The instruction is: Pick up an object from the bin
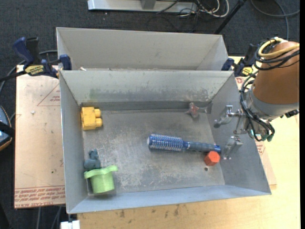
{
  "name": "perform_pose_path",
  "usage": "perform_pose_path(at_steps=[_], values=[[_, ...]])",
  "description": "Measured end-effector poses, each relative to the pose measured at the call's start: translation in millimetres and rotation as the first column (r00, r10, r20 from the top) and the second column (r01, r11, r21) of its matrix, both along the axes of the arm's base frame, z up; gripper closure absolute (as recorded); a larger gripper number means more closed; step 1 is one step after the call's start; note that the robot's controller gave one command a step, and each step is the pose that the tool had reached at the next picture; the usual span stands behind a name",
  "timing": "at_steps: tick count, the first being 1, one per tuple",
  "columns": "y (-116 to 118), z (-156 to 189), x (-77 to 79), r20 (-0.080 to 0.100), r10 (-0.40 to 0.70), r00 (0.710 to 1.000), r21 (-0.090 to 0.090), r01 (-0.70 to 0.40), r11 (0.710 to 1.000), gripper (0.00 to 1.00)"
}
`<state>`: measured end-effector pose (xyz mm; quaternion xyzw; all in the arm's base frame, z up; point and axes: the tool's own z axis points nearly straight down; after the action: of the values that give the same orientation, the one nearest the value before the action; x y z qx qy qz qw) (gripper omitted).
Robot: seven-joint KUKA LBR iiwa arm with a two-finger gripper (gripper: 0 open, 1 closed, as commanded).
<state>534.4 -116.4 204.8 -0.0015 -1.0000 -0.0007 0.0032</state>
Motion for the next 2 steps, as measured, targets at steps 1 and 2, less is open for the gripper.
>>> perform_pose_path(at_steps=[1,2], values=[[-23.4,-126.8,23.4,0.007,0.402,0.916,0.001,-0.402,0.916,0.00],[-23.3,-125.1,24.0,0.009,0.404,0.915,-0.001,-0.404,0.915,1.00]])
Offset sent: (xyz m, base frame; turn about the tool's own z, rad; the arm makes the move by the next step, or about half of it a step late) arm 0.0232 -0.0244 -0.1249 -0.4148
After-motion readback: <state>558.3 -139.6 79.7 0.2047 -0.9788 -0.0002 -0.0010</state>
